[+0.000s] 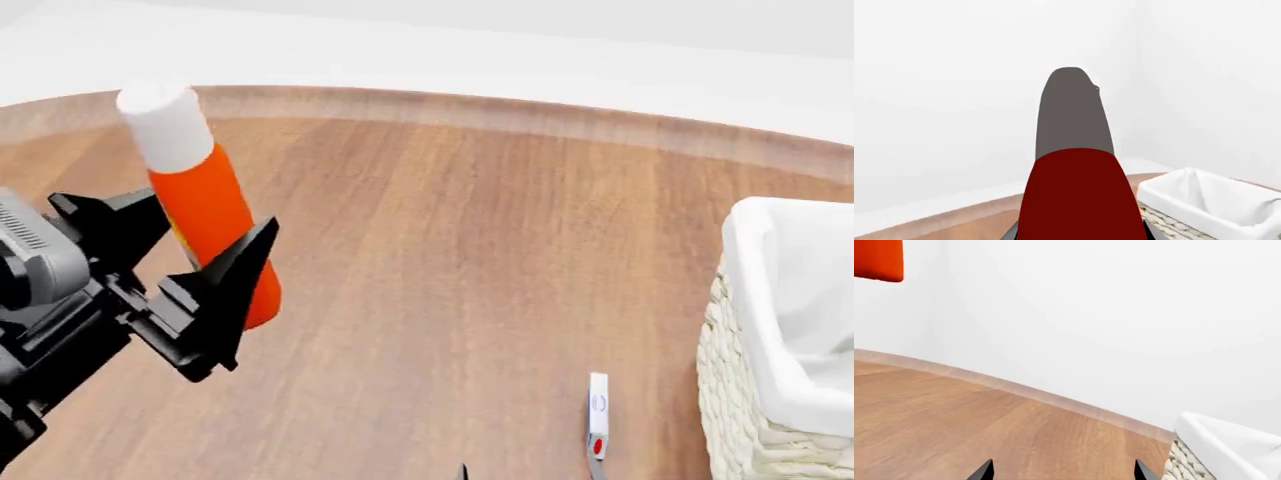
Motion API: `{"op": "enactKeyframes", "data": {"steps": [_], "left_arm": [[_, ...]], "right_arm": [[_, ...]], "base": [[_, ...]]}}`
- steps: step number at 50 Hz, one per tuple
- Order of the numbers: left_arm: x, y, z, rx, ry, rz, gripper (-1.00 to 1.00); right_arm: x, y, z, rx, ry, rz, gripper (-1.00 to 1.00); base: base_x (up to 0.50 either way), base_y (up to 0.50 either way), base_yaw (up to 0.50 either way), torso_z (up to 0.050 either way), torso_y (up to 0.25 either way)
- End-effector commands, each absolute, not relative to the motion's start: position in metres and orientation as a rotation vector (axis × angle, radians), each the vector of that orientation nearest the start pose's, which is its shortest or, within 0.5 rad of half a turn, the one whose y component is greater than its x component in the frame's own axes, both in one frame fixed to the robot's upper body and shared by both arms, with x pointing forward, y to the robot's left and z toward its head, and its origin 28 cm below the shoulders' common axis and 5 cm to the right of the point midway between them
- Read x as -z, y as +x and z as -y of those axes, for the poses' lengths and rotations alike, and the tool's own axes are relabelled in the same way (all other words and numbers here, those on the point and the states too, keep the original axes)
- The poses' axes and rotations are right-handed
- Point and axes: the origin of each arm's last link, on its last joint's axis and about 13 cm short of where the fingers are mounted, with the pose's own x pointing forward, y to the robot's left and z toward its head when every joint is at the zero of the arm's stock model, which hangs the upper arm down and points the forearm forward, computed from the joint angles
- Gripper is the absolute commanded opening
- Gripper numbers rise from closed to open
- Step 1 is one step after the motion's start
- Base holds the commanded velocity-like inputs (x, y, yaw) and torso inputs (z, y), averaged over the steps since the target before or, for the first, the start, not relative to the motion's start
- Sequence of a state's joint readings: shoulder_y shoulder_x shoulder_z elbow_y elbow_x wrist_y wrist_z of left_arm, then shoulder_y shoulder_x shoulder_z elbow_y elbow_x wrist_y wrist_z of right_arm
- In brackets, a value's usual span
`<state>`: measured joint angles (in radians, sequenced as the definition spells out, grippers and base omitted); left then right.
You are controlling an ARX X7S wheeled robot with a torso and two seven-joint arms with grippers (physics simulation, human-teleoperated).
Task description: Pick up the ketchup, and put it in the basket.
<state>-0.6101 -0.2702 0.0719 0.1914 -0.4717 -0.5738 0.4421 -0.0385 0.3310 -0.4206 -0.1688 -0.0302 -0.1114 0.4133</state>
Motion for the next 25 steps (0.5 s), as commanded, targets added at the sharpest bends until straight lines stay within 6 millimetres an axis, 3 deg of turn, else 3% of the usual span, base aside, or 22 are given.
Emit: {"op": "enactKeyframes", "data": {"steps": [1, 18, 25], "left_arm": [[-0.184, 0.331, -0.228, 0.901, -0.021, 0.186, -1.0], [-0.174, 0.358, -0.215, 1.068, 0.034, 0.107, -1.0], [-0.164, 0.366, -0.212, 1.093, 0.037, 0.095, -1.0]], "right_arm": [[-0.034, 0.188, 0.086, -0.058, -0.247, 0.236, 1.0], [-0.033, 0.19, 0.086, -0.048, -0.266, 0.223, 1.0], [-0.048, 0.19, 0.087, -0.065, -0.266, 0.178, 1.0]], "base": [[0.0, 0.0, 0.0, 0.0, 0.0], [0.0, 0.0, 0.0, 0.0, 0.001], [0.0, 0.0, 0.0, 0.0, 0.0]]}}
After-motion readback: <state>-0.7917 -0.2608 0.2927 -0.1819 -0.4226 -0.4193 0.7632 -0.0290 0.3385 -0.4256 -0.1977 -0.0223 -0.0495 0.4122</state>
